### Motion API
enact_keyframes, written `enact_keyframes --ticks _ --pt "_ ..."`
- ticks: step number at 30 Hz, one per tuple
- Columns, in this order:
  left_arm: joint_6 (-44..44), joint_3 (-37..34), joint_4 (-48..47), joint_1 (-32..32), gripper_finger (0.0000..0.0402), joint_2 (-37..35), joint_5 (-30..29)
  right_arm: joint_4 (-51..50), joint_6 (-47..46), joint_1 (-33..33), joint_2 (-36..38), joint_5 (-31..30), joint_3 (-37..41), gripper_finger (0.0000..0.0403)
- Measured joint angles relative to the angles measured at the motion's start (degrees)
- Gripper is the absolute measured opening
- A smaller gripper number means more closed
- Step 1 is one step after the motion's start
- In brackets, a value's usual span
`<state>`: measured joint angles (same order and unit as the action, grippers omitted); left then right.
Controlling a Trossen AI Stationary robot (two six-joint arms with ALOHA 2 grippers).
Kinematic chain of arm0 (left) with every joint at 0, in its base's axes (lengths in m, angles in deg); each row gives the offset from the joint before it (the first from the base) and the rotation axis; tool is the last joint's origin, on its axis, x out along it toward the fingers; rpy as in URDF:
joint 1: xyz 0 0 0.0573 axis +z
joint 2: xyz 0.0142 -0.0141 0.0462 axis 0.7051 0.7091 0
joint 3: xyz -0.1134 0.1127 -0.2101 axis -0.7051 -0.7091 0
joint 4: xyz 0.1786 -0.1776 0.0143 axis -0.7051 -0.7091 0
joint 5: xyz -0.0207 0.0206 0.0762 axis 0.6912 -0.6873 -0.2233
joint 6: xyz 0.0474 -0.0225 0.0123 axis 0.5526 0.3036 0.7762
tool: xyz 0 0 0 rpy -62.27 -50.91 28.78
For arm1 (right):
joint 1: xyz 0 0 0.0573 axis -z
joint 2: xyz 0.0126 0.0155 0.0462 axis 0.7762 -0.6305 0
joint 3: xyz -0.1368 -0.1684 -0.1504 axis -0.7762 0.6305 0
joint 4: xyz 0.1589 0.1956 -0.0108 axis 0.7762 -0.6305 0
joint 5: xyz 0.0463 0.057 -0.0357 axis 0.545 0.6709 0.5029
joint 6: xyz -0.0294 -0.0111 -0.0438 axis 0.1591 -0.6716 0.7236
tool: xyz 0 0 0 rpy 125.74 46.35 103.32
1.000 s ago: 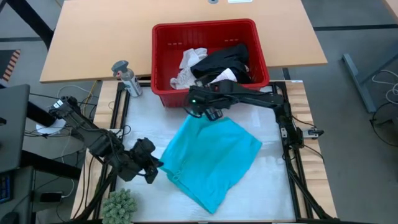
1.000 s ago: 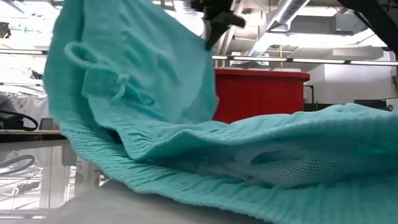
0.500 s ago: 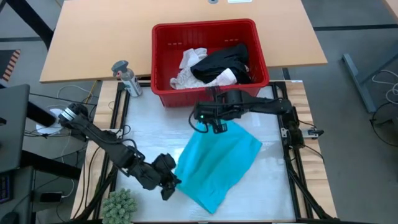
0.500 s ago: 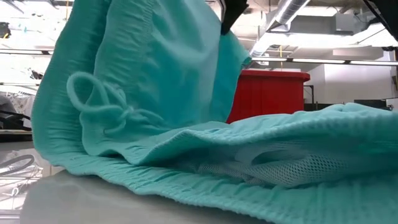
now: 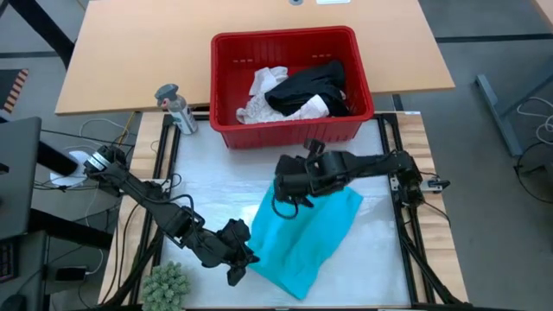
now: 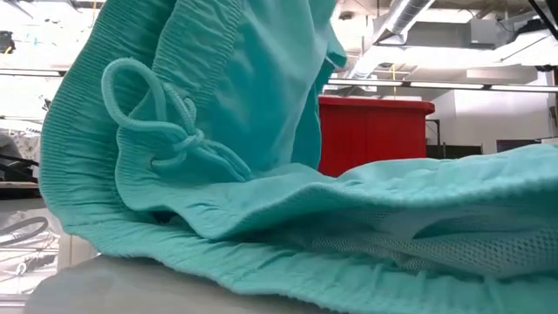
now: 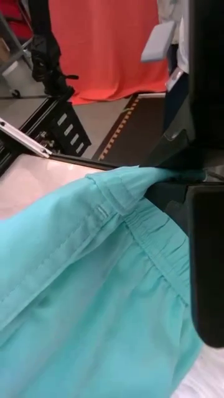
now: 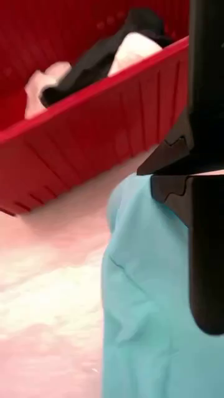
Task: Fold laundry
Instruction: Fold the light blue shorts
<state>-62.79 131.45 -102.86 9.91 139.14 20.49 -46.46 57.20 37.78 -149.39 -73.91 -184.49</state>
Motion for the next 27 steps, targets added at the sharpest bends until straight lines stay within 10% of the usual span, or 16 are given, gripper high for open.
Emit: enact_keyframes --ticks 16,27 --pt "-0.52 0.00 -0.33 -0.23 0.0000 -0.01 1.57 14.44 21.31 -1.87 -0.68 11.68 0.00 0.0017" --pt "-1.43 -0.02 -0.33 0.45 0.0000 -0.04 3.01 26.70 44.59 -8.15 -0.91 44.28 0.06 0.0017"
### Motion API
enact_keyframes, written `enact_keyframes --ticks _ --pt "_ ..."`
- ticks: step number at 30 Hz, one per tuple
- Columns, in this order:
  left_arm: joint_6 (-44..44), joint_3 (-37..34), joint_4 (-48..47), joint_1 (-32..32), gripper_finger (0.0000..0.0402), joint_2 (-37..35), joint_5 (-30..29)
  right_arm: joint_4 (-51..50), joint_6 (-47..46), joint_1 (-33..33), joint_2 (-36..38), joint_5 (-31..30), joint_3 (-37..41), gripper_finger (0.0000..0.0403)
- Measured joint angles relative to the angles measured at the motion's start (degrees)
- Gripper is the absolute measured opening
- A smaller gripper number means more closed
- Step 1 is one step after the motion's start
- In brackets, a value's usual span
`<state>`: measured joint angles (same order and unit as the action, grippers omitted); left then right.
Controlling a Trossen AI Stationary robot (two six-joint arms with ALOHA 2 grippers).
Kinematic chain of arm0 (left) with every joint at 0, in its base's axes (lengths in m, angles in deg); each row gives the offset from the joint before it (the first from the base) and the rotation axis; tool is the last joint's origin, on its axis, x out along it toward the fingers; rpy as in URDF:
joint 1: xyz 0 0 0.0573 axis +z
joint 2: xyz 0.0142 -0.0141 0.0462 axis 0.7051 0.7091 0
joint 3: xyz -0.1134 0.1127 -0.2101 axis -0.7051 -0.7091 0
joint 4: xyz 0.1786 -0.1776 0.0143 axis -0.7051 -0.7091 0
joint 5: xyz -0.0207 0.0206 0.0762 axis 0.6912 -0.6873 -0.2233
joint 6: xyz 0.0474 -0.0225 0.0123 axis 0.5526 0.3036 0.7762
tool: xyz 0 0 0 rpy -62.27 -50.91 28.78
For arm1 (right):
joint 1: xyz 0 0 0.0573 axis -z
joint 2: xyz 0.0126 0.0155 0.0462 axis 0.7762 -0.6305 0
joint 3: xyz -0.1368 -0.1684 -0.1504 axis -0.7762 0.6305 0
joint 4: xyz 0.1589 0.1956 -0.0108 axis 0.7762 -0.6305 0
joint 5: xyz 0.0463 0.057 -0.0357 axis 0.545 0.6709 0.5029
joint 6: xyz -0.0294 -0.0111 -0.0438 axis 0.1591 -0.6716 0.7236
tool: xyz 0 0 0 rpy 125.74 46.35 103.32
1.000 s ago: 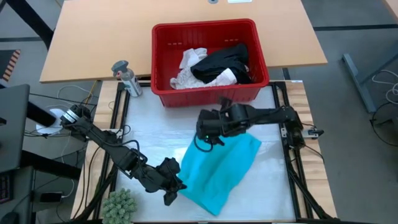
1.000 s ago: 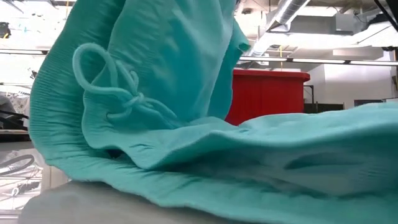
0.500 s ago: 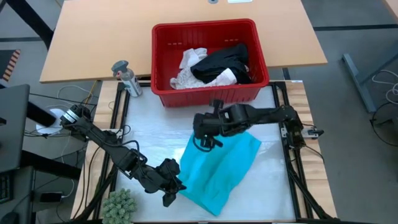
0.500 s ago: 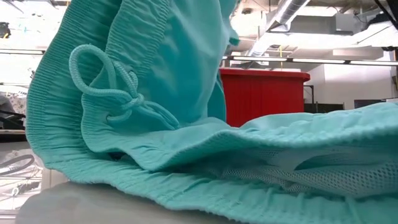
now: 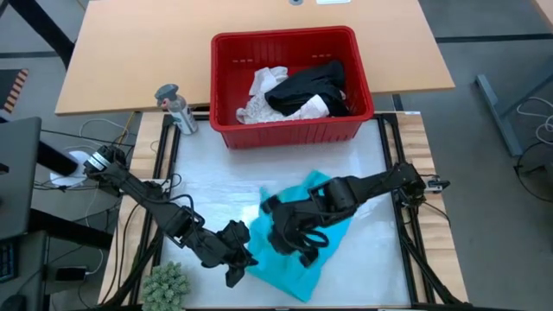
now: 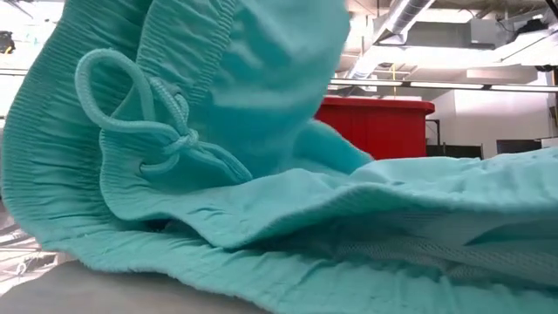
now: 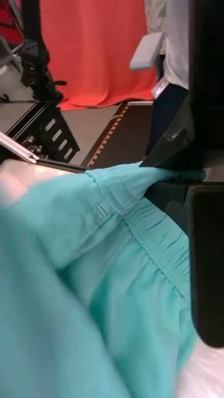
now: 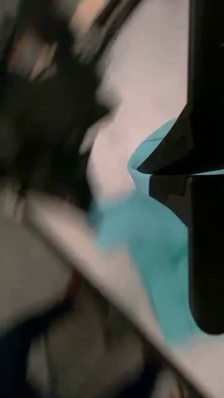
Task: Fold laundry
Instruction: Fold the light blue shorts
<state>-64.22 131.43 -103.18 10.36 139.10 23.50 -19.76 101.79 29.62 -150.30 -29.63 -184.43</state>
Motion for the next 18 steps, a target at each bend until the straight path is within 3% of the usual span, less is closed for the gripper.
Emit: enact_keyframes --ticks 3,8,15,18 --pt "0.02 0.00 -0.01 0.36 0.0000 0.00 0.02 4.26 -1.18 0.17 0.30 5.62 2.98 0.0017" --pt "0.63 0.00 -0.16 0.48 0.0000 0.00 1.56 18.41 2.62 -1.12 -0.44 6.74 9.23 0.0017" --pt "1.55 -0.02 -0.14 1.12 0.0000 -0.02 1.59 9.06 1.29 1.49 7.07 6.51 9.12 0.0017" --pt "2.50 -0.02 -0.11 1.47 0.0000 -0.02 1.52 7.88 1.14 1.27 13.38 4.58 13.23 0.0017"
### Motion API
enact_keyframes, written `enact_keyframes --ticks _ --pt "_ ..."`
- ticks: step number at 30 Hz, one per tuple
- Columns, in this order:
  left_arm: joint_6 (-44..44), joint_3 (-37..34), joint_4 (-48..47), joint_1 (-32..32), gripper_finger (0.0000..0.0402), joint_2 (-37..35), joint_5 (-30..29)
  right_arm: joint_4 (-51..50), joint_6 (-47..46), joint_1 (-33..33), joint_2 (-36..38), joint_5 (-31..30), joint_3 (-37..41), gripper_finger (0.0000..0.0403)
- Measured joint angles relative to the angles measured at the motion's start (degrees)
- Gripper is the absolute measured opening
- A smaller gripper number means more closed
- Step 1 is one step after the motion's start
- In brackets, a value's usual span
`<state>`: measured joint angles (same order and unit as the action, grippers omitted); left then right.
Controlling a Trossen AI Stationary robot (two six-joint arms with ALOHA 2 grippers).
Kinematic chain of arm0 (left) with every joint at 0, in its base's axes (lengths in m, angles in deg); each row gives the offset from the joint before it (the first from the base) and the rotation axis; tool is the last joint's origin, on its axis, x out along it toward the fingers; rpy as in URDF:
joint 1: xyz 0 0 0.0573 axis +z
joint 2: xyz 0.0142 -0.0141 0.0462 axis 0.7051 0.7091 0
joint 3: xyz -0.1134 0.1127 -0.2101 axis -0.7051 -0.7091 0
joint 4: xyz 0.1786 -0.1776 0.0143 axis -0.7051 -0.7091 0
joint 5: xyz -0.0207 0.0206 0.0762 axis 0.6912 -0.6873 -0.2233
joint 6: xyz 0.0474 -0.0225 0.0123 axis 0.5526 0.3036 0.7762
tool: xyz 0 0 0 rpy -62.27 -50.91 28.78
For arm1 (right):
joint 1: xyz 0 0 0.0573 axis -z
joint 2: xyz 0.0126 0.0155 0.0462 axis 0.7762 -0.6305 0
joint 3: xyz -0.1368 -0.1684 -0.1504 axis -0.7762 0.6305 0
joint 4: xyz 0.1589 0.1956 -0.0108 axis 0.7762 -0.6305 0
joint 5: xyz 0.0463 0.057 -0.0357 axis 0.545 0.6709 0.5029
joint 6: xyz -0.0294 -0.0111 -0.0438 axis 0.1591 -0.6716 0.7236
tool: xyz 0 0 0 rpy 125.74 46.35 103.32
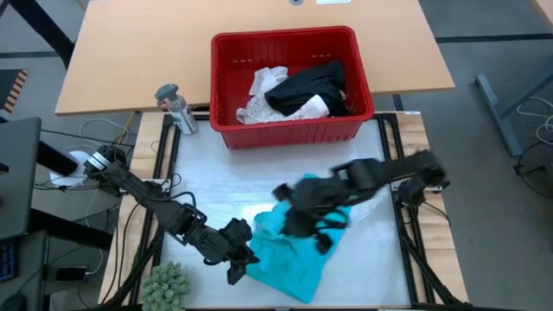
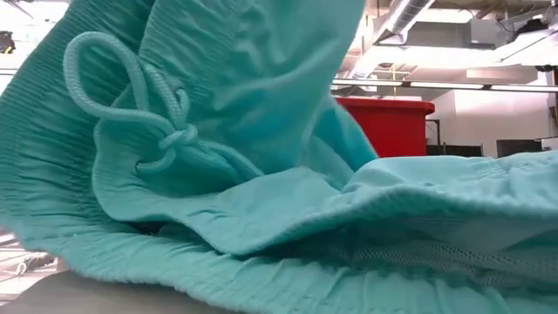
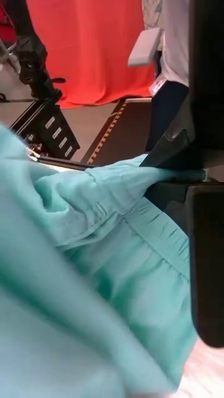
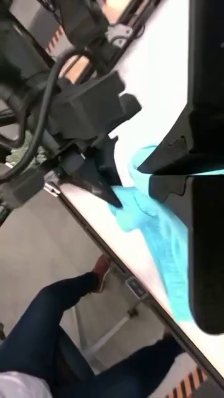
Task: Fold laundry
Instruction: Fold the light blue shorts
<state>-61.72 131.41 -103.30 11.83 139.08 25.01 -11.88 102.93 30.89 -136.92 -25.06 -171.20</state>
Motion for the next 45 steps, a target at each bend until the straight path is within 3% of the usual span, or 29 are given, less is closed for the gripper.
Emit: enact_keyframes --ticks 3,11,15,19,24,30,35,41,45 --pt "0.10 0.00 0.00 0.33 0.0000 0.00 0.03 2.65 -2.59 -0.25 10.11 -3.42 9.07 0.0017" --pt "-0.94 0.00 0.11 1.72 0.0000 0.00 -0.02 23.32 -11.17 0.02 35.37 -13.23 46.13 0.0017" --pt "-1.50 0.00 0.14 2.51 0.0000 0.00 -0.89 33.03 -14.79 1.46 43.56 -16.67 60.29 0.0017" --pt "-2.04 0.00 0.15 2.56 0.0000 0.00 -1.77 36.70 -17.37 3.94 47.56 -19.11 68.96 0.0017" --pt "-3.41 0.00 0.17 1.29 0.0000 0.00 -1.41 41.14 -17.06 9.68 49.12 -24.45 75.01 0.0017" --pt "-5.00 0.00 -4.10 0.35 0.0000 -0.01 -1.39 53.24 -13.05 20.72 44.68 -24.80 77.25 0.0017" --pt "-8.23 0.04 -17.55 1.57 0.0000 -0.16 -0.74 66.77 -8.32 27.37 36.89 -22.19 77.15 0.0017" --pt "-10.91 0.04 -38.68 4.33 0.0000 -3.07 -0.14 70.93 -3.59 32.37 28.85 -19.44 73.12 0.0017" --pt "-11.01 0.04 -45.78 5.81 0.0000 -8.30 -1.90 72.78 -0.58 34.49 25.47 -21.27 69.75 0.0017"
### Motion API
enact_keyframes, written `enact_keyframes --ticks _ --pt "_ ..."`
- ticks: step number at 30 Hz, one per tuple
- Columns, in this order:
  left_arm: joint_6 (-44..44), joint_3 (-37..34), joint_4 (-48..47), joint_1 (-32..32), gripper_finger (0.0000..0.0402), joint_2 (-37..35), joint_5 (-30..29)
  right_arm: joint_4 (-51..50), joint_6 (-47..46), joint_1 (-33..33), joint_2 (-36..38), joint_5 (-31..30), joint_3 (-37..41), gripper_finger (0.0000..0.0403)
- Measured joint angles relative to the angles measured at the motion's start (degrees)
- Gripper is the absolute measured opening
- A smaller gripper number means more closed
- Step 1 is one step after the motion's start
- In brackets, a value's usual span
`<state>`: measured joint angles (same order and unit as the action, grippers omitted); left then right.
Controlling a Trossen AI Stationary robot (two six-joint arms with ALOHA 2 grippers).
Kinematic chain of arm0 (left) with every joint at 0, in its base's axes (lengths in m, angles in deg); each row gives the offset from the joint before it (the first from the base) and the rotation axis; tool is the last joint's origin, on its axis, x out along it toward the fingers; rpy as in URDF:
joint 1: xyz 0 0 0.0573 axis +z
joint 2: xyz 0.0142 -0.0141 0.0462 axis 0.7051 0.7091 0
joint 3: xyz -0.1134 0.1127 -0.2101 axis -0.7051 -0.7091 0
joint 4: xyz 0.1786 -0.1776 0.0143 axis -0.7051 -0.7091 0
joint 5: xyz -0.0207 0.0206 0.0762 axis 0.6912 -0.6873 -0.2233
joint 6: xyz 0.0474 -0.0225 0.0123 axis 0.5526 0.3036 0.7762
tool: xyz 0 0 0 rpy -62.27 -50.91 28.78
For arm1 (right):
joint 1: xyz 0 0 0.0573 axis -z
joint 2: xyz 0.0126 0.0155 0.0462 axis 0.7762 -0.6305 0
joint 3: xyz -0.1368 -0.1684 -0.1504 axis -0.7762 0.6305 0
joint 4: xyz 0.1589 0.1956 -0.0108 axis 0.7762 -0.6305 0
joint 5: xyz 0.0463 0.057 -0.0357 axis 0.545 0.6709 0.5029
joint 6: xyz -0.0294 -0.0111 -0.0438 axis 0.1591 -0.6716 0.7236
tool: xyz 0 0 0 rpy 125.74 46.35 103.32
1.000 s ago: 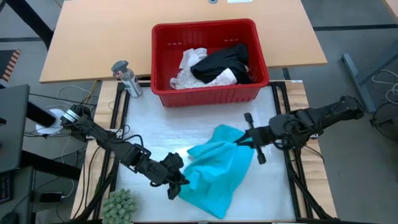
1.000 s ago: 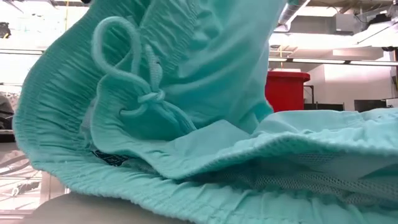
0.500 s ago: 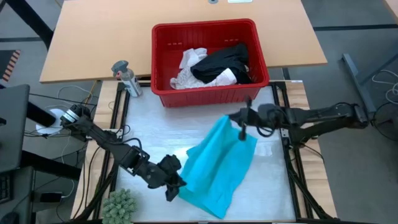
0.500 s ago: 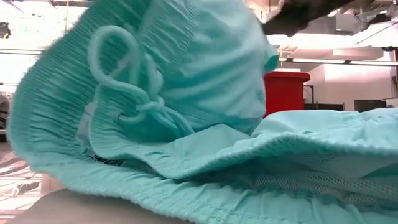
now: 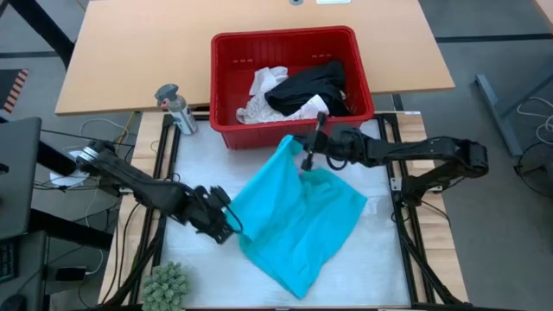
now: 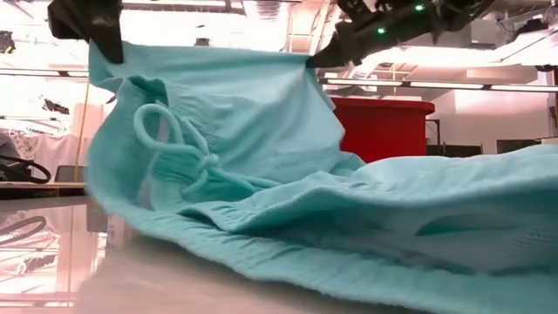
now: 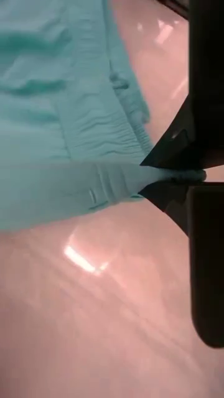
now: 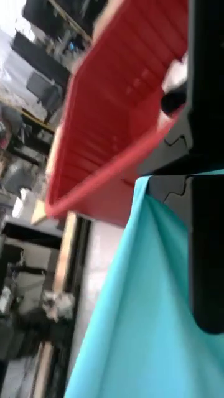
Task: Fold laundry
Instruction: Fold the light blue shorts
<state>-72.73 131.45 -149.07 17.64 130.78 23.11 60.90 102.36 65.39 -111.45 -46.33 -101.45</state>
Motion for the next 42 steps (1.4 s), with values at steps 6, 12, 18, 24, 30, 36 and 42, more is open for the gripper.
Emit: enact_keyframes --ticks 6,12,18,24,30,36,42 --pt "-1.64 0.00 -4.38 0.90 0.0000 -10.79 -3.79 -0.96 0.10 2.06 -2.74 -1.74 -4.75 0.0017" --pt "-7.43 -0.02 -14.56 2.60 0.0000 -17.23 -6.97 -13.02 1.24 2.60 -3.17 -1.63 -9.36 0.0017" --pt "-6.04 -0.03 -16.67 6.69 0.0000 -18.43 -8.66 -26.36 -0.40 1.12 -1.56 -1.57 -9.62 0.0017" --pt "2.40 -0.07 0.56 7.01 0.0000 -13.41 -7.09 -37.01 -5.97 -1.97 1.93 -5.88 -9.62 0.0017" --pt "7.20 -0.07 14.03 5.53 0.0000 -1.26 -0.01 -49.59 -13.61 -6.99 6.81 -6.16 -9.58 0.0017" --pt "7.09 -0.07 19.44 3.62 0.0000 11.28 6.75 -60.16 -24.19 -14.49 8.21 -5.21 -9.12 0.0017" --pt "5.21 -0.07 25.40 1.26 0.0000 16.90 14.60 -63.64 -31.56 -23.07 8.08 -4.79 -6.19 0.0017"
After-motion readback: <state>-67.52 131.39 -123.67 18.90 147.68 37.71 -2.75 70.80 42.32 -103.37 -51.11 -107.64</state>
